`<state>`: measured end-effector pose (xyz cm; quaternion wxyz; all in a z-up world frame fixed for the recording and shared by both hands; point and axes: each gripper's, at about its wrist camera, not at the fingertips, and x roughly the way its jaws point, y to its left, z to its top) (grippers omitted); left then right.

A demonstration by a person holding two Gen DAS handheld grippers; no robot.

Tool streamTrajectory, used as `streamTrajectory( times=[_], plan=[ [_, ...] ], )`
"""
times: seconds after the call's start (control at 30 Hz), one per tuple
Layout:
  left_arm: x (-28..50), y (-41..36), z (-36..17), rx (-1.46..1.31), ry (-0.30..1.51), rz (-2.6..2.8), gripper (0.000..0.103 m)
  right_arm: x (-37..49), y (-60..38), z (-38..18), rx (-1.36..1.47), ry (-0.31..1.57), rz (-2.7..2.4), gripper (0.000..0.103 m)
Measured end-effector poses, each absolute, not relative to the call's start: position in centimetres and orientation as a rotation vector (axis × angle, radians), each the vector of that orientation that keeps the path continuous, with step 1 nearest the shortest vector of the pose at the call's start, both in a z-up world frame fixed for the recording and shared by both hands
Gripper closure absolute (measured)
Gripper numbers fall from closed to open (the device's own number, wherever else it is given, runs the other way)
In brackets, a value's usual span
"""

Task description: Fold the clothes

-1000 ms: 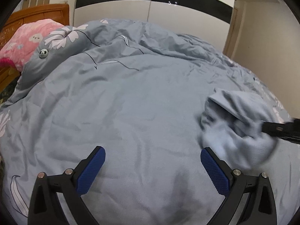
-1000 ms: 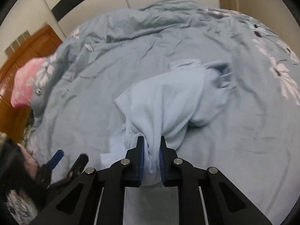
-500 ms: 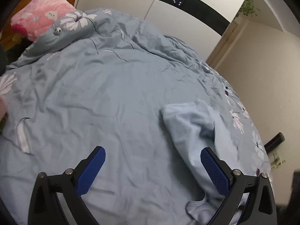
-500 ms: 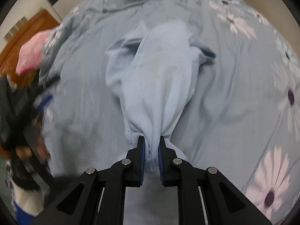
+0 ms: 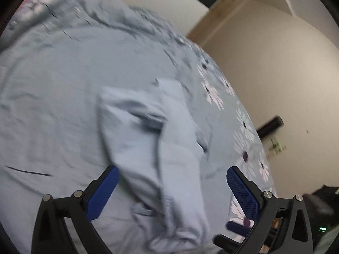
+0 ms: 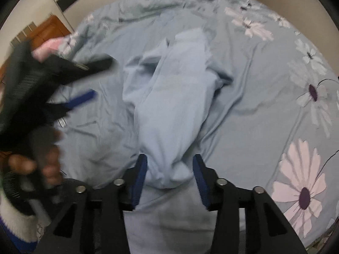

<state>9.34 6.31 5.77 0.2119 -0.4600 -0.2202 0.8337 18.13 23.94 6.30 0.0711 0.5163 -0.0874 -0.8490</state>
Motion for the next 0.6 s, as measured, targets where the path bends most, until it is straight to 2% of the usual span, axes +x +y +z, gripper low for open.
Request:
streamTrajectory(
  times=[0.1, 0.2, 0.27, 0.4, 0.47, 0.5, 0.53, 0.57, 0.6],
  plan=[
    [8.1, 8.9, 4.3, -1.348, -0.519, 2.282, 0.002, 18.6, 26.6, 7.0, 1.535, -0.299, -2.631, 0.053],
    [6.6, 10.0, 2.8, -1.430, -0.443, 2.250, 0.013, 18.8, 29.6, 6.6, 1.558, -0.398, -2.668, 0.053],
    [6.0, 10.4, 1.8, -1.487, -0.459, 2.212, 0.026, 19.2, 31.5, 6.0, 1.593, -0.462, -2.680, 0.053],
    [5.9, 10.7, 0.4, -1.560, -0.525, 2.165, 0.037, 19.7, 33.2, 5.3, 1.608, -0.562, -2.682, 0.053],
    [6.3, 11.0, 0.2, -1.577, -0.533, 2.145, 0.055, 19.7, 33.5, 5.2, 1.598, -0.577, -2.684, 0.053],
    [6.5, 11.1, 0.3, -1.580, -0.538, 2.142, 0.057, 19.8, 33.6, 5.3, 1.592, -0.582, -2.685, 0.053],
    [6.8, 11.0, 0.5, -1.574, -0.553, 2.140, 0.065, 19.9, 33.8, 5.3, 1.586, -0.584, -2.685, 0.053],
    [7.1, 11.0, 0.7, -1.564, -0.581, 2.134, 0.077, 19.9, 33.9, 5.4, 1.579, -0.585, -2.686, 0.053],
    [7.4, 10.9, 0.9, -1.557, -0.613, 2.124, 0.084, 19.9, 33.9, 5.4, 1.574, -0.587, -2.688, 0.053]
  ],
)
